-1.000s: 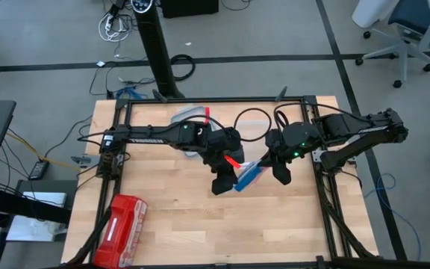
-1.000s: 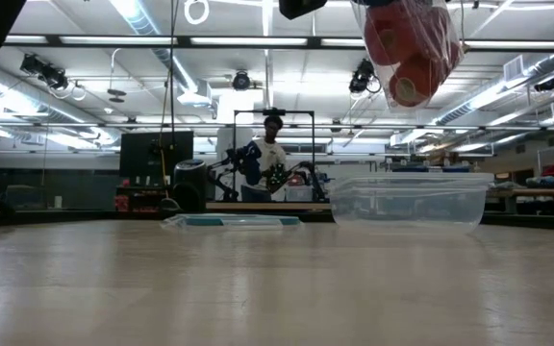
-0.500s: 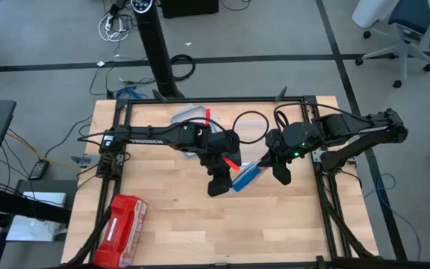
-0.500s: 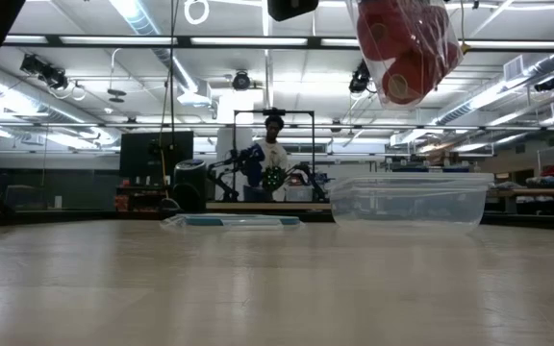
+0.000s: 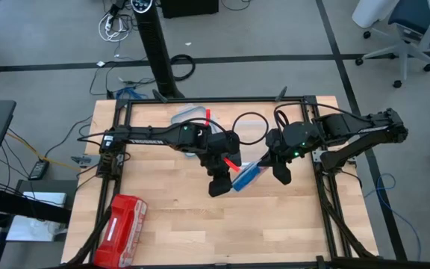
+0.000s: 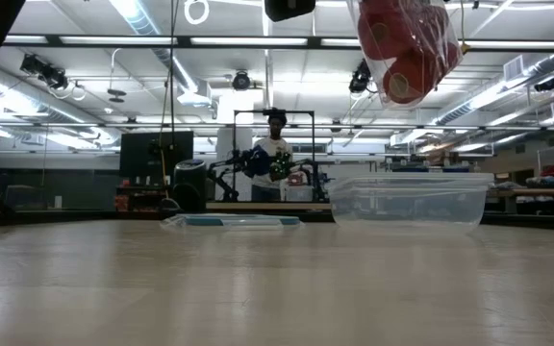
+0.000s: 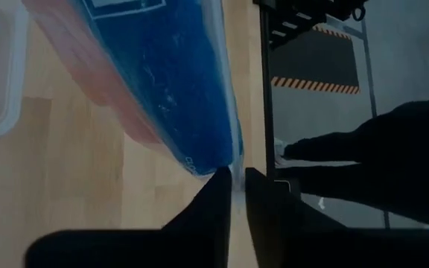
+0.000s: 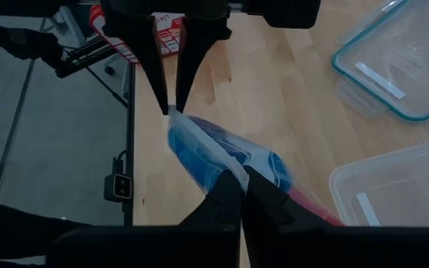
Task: Roll bandage
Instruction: Close the transparent zip bag, then put the transparent zip bag into the tupperware
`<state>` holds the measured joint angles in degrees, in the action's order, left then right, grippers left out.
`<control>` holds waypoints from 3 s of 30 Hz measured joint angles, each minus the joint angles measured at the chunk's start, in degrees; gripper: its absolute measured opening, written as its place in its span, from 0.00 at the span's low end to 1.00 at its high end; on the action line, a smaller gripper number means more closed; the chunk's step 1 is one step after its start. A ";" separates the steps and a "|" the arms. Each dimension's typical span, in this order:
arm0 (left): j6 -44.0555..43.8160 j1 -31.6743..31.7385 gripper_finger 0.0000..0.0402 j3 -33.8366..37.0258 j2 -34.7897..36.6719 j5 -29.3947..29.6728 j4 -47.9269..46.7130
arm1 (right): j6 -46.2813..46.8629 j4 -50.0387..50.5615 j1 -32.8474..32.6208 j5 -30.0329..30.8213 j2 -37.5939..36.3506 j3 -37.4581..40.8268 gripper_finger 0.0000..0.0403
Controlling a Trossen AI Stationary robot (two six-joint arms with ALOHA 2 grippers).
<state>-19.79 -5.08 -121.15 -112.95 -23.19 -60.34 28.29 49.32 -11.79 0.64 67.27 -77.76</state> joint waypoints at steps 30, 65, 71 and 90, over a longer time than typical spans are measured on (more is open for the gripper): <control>8.75 0.78 0.34 -13.24 8.72 34.68 21.96 | 1.78 -0.54 0.13 3.87 -2.23 0.00 0.00; -4.62 2.07 0.20 36.65 11.01 22.89 96.80 | 14.87 13.20 9.27 13.11 -4.31 0.00 0.00; -9.82 4.02 0.20 44.23 13.37 22.80 96.98 | 17.07 13.41 9.38 14.87 -3.11 1.39 0.00; -10.39 9.57 0.20 51.17 23.93 23.81 94.31 | 12.59 -3.72 20.77 4.10 -2.19 17.90 0.00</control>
<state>-30.19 4.49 -69.97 -89.02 0.62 33.97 40.89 45.60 8.98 4.74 65.08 -59.85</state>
